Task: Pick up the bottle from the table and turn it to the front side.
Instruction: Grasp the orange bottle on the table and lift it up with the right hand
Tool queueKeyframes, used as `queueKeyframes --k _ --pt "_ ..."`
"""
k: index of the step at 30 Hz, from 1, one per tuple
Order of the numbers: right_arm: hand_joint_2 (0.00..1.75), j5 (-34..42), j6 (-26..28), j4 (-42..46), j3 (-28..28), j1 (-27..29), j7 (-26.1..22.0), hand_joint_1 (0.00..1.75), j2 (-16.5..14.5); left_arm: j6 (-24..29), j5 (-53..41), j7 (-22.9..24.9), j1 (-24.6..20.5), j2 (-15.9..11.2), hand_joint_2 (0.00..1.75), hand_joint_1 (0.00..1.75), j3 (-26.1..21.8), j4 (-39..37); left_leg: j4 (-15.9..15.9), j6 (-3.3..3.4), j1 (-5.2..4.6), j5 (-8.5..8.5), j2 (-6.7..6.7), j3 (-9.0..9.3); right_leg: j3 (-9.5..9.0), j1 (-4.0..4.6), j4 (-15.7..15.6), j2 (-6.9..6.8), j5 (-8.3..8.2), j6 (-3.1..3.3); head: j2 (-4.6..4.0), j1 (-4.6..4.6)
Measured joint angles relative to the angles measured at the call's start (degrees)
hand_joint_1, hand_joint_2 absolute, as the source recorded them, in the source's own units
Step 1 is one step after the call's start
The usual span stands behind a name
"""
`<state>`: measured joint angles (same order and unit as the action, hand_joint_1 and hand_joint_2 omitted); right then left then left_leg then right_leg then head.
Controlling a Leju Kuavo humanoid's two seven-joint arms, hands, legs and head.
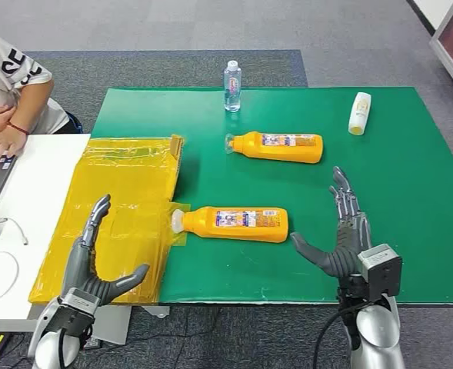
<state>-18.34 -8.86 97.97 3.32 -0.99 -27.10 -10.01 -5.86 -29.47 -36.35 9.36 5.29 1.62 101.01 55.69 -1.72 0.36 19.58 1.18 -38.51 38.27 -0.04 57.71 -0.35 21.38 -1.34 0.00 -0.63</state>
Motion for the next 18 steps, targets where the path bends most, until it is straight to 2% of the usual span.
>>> queueKeyframes --k 15,18 --pt "1.75 -0.01 0.01 -0.41 0.00 0.00 -0.04 0.00 0.00 0.02 -0.01 0.00 -0.19 -0.63 1.75 0.00 0.55 -0.39 0.00 0.00 0.00 0.01 0.00 0.00 0.00 0.00 0.00 0.00 0.01 -0.01 0.00 0.00" --pt "1.75 -2.18 0.42 -0.71 0.07 -0.16 -0.64 0.00 0.10 -0.01 0.02 0.00 -0.42 -0.79 1.75 0.00 0.74 -0.47 0.00 0.00 0.00 0.01 0.00 0.00 0.00 0.00 0.00 0.00 0.01 -0.01 0.00 -0.01"
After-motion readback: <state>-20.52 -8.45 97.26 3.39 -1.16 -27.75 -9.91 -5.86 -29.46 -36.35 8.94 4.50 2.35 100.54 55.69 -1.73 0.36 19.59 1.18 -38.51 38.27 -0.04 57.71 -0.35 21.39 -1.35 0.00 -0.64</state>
